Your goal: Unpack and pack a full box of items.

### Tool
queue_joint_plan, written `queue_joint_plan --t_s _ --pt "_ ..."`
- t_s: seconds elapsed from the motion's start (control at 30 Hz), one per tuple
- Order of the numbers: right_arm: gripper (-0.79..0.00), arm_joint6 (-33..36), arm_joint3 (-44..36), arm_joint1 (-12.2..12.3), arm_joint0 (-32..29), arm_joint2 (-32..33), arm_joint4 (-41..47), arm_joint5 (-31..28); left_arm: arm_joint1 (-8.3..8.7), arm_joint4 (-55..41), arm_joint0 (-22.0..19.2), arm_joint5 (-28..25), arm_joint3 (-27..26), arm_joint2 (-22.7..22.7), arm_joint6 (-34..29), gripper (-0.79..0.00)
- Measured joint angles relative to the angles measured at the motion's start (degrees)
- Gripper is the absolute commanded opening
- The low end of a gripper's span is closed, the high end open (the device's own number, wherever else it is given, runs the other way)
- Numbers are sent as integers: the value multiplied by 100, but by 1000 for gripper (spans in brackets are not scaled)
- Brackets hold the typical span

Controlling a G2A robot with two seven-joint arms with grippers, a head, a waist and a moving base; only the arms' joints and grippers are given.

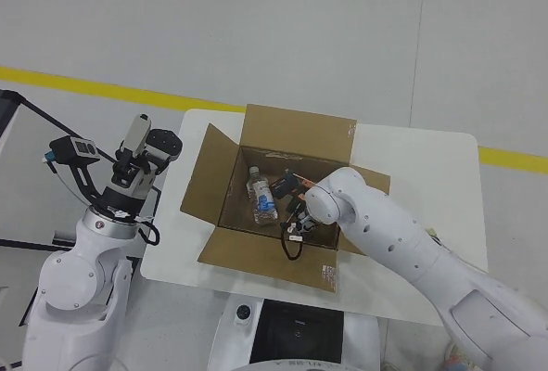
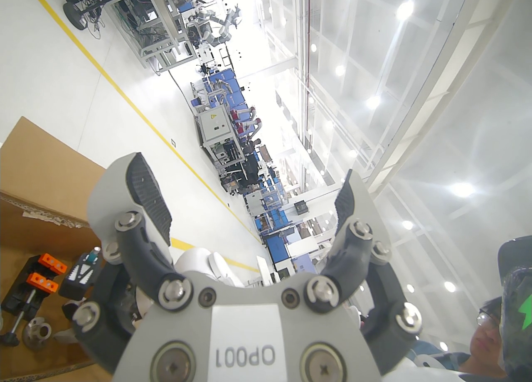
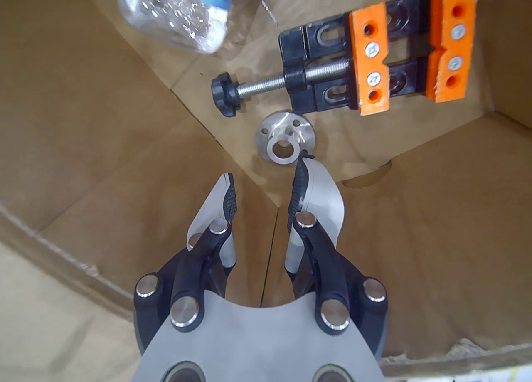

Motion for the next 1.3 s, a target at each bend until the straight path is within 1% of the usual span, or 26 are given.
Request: queue_joint_plan --t_s 0.07,0.13,0.2,0.27,0.4,0.47,0.53,0.6,0.63,0.73,0.87,0.9,0.93,0.97,1.0,1.07,1.17,1.27,1.3 --pt "-536 -50 -284 50 -39 157 -53 43 0 0 0 0 0 0 0 0" --pt "-517 -79 -812 148 -119 411 -254 138 0 0 0 0 0 0 0 0" --pt "-493 -34 -1539 283 -294 757 -545 286 0 0 0 0 0 0 0 0" --pt "-493 56 -2251 419 -519 1124 -878 415 0 0 0 0 0 0 0 0" --pt "-489 307 -3867 718 -1255 2135 -1759 627 0 0 0 0 0 0 0 0" --pt "-496 403 -4481 814 -1623 2575 -2137 733 0 0 0 0 0 0 0 0" --pt "-502 565 -5205 926 -2150 3114 -2638 834 0 0 0 0 0 0 0 0" --pt "-502 578 -5692 1001 -2628 3639 -3047 861 0 0 0 0 0 0 0 0" --pt "-493 474 -5720 1020 -2777 3848 -3119 843 0 0 0 0 0 0 0 0" --pt "-499 125 -5604 1070 -3170 4493 -3156 622 0 0 0 0 0 0 0 0" --pt "-480 -277 -5604 1100 -3759 5264 -2975 609 0 0 0 0 0 0 0 0" --pt "-425 -398 -5605 1098 -3979 5493 -2751 624 0 0 0 0 0 0 0 0" --pt "-296 -476 -5605 1093 -4154 5653 -2505 625 0 0 0 0 0 0 0 0" --pt "-222 -518 -5605 1088 -4327 5792 -2220 621 0 0 0 0 0 0 0 0" --pt "-222 -528 -5605 1084 -4490 5877 -1885 616 0 0 0 0 0 0 0 0" --pt "-222 -521 -5605 1083 -4475 5867 -1695 614 0 0 0 0 0 0 0 0" --pt "-222 -516 -5605 1084 -4411 5850 -1984 614 0 0 0 0 0 0 0 0" --pt "-222 -516 -5605 1084 -4415 5850 -1999 614 0 0 0 0 0 0 0 0" --pt "0 -516 -5605 1084 -4416 5851 -1994 614 0 0 0 0 0 0 0 0"
